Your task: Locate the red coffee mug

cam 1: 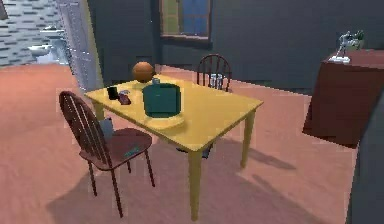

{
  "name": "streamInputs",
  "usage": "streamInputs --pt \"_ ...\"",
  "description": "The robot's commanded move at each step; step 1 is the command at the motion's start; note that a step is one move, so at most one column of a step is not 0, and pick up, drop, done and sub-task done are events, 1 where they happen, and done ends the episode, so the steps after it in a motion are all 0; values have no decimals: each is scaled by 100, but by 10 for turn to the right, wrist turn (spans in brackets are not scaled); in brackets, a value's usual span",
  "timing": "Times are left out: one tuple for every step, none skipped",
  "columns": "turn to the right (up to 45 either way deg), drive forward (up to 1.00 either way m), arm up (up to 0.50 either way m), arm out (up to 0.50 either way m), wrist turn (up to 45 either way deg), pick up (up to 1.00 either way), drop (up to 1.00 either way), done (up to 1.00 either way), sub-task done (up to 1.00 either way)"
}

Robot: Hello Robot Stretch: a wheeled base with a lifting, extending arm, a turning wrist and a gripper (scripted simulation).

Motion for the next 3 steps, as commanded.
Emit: streamInputs --pt "330 0 0 0 0 0 0 0 0" --pt "0 30 0 0 0 0 0 0 0" --pt "0 100 0 0 0 0 0 0 0"
